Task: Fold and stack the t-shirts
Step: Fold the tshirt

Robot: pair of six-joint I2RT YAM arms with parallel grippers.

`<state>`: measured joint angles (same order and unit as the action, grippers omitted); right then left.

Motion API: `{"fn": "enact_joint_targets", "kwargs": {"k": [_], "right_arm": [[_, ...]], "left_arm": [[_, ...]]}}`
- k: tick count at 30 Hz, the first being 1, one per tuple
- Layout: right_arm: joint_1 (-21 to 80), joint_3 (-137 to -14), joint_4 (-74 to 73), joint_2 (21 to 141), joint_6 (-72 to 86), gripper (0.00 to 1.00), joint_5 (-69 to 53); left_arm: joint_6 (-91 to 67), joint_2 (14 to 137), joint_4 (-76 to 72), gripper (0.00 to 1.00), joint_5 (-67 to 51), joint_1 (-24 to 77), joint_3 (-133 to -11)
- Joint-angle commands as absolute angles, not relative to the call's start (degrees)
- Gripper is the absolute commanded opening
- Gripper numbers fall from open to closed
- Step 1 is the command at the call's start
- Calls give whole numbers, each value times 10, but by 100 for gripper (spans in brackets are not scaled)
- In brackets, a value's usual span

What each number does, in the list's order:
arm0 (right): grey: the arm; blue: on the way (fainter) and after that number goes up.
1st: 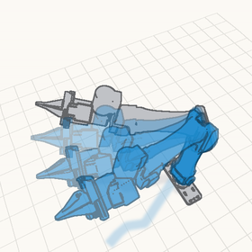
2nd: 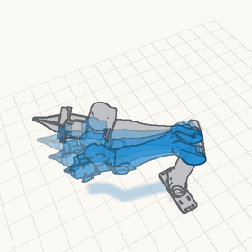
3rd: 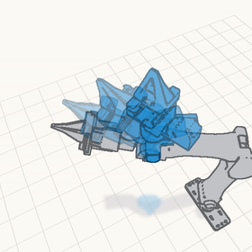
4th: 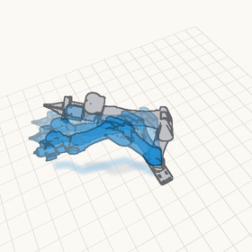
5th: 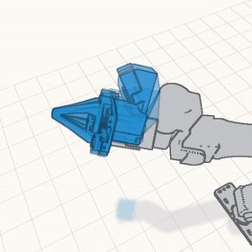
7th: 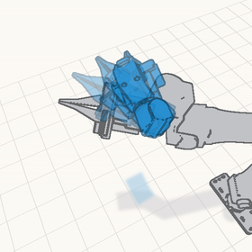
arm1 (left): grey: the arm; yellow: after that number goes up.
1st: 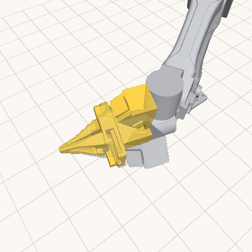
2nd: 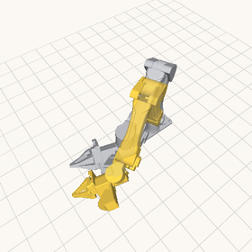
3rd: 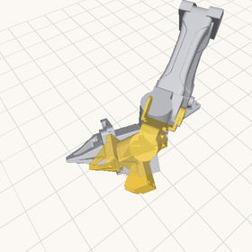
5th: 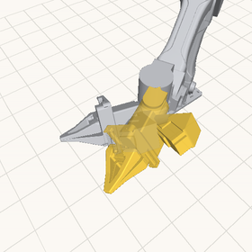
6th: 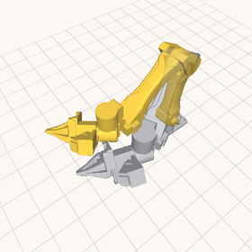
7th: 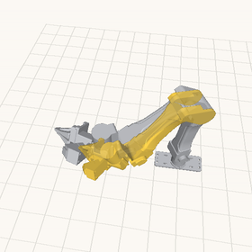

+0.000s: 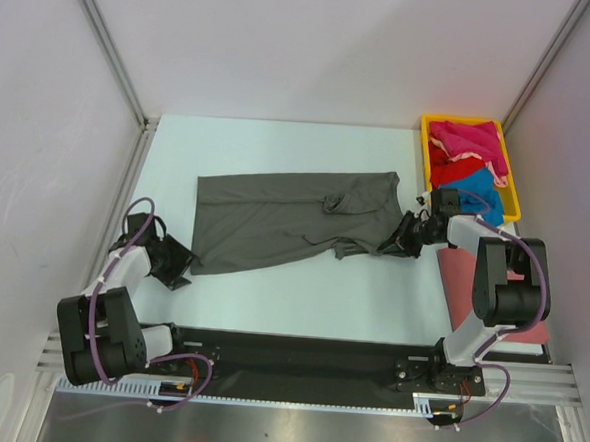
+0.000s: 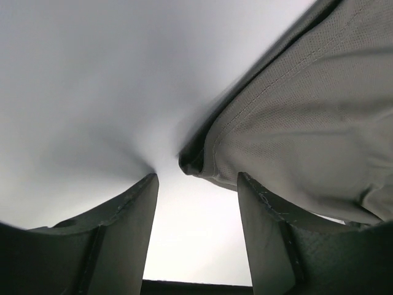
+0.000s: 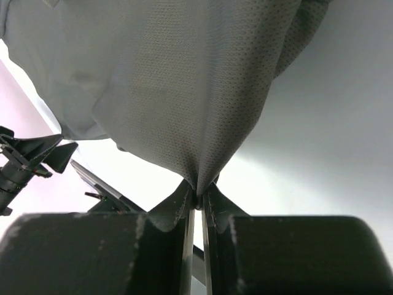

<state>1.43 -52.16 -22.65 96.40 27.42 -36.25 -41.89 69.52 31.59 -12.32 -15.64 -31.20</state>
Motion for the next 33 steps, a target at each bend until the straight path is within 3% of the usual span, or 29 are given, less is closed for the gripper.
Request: {"fn": "enact_joint_targets", "kwargs": {"k": [1, 8, 10, 15, 23, 33], "right_arm": [[17, -539, -261, 933, 279, 12, -377], [6, -557, -302, 931, 259, 13, -383], [4, -561, -314, 926, 256, 12, -384], [4, -560, -346, 917, 251, 13, -381], [-18, -563, -410, 950, 207, 12, -293], [-25, -678, -453, 1004, 179, 11, -281]], "left_arm": [[-447, 715, 284, 59, -106, -166, -310], [-421, 763, 255, 39, -97, -166, -323], [-418, 768, 250, 38, -105, -166, -322], [-405, 744, 264, 2, -91, -166, -323], [-398, 715, 300, 0, -59, -171, -352], [-345, 730, 329, 0, -45, -171, -395]]}}
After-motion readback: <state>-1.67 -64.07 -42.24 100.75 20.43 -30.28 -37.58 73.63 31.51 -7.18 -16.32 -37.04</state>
